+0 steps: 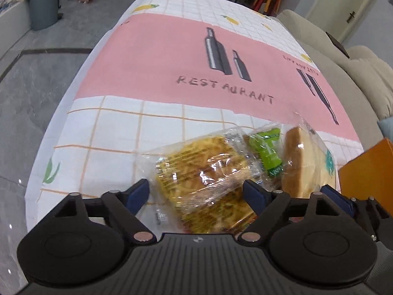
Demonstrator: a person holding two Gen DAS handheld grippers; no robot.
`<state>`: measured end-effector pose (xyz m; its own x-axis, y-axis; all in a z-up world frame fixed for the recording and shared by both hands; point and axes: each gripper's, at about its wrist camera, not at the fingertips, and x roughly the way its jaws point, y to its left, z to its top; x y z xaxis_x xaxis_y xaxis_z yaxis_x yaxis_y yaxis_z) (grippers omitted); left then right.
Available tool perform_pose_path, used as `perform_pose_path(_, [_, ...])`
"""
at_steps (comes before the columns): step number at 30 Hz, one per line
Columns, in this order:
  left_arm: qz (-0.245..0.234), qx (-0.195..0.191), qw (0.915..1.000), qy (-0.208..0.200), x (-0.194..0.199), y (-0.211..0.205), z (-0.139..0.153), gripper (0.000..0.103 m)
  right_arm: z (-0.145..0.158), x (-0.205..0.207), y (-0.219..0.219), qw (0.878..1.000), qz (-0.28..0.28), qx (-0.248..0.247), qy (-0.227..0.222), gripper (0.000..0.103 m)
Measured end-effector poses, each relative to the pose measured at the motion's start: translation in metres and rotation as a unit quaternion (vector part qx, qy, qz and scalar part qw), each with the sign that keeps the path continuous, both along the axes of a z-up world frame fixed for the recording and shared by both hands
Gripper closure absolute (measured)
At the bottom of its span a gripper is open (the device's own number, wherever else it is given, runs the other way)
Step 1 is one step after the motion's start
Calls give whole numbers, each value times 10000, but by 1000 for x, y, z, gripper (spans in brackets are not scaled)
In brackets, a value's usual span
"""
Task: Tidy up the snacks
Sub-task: 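Grasp the waffle pack and bread slice with the left tool while the right tool grasps the bread roll bag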
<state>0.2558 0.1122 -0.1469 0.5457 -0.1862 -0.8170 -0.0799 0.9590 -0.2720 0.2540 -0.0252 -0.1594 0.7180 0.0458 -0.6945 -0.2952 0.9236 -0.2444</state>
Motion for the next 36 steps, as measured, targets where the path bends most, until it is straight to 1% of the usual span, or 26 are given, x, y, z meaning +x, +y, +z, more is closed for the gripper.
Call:
perform_pose_path(3, [-75,149,9999,-28,-1,-9,0,9,1,-2,1,10000,27,-29,-9,37])
perform_pose_path(6, [0,51,10000,40,-1,-6,2,17,4,-3,-2,10000,42,45,20,43])
perform_pose_path(7, [33,45,10000,38,0,-6,4,23,5,-3,-2,10000,52,61,31,46])
perform_pose_path(8, [54,73,10000,11,-2,-6,6,33,7,-4,-2,9999,70,62,36,47])
perform_pose_path(9, [76,133,9999,-31,-4,-6,10,38,8,-5,-2,9999,85,59,28,50])
perform_pose_path(11, [59,181,9998,-87,-8,-6,18,56,12,-6,-3,9999,124,32,9,54])
perform_pose_path(12, [57,157,9998,-129,-12,-6,22,59,14,-8,-4,9999,129,39,1,57])
perform_pose_path(14, [55,94,9997,-206,-18,-6,30,70,19,-12,-7,9999,106,100,5,60])
perform_pose_path(17, [69,105,9992,-371,-29,-9,45,78,28,-19,-10,9998,51,175,-32,65])
perform_pose_path(21, [-8,339,9975,-619,-40,-20,63,82,42,-30,-15,9998,12,184,-108,72])
perform_pose_path(25, [-181,526,9960,-704,-45,-33,80,84,54,-39,-21,9997,-9,166,-201,78])
perform_pose_path(29, [-317,649,9933,-903,-58,-43,100,87,69,-49,-30,9993,-33,283,-259,81])
perform_pose_path(32, [-372,765,9917,-961,-69,-49,111,88,82,-62,-35,9987,-51,367,-360,84])
perform_pose_path(36, [-466,825,9893,-1105,-89,-55,125,88,97,-81,-42,9977,-37,497,-466,86])
